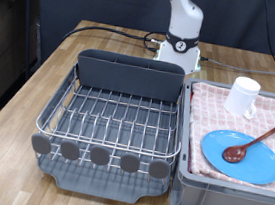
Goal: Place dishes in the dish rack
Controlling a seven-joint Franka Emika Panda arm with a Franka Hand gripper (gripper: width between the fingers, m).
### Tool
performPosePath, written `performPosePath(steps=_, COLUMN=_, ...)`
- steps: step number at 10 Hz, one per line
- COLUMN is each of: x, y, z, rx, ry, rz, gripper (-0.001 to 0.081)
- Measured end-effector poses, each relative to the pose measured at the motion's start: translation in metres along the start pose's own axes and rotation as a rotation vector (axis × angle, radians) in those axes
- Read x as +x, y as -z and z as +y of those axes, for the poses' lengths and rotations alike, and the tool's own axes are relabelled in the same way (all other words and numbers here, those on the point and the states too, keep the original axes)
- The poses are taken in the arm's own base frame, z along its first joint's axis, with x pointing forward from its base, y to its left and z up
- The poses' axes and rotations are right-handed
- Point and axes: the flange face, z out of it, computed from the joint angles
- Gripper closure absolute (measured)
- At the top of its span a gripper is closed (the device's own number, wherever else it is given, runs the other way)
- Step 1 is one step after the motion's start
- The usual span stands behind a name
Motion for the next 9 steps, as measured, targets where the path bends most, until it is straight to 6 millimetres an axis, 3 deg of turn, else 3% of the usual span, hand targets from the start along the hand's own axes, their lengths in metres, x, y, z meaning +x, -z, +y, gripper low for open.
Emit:
performPosePath(steps=5, x=0.002, y=-0.007, z=-0.017, rx=0.03, ry=0.0, rz=0.028, gripper=0.0003)
performPosePath(steps=9, x=-0.014, y=-0.024, z=-0.072, rx=0.049, ry=-0.179, rz=0.05, gripper=0.0003)
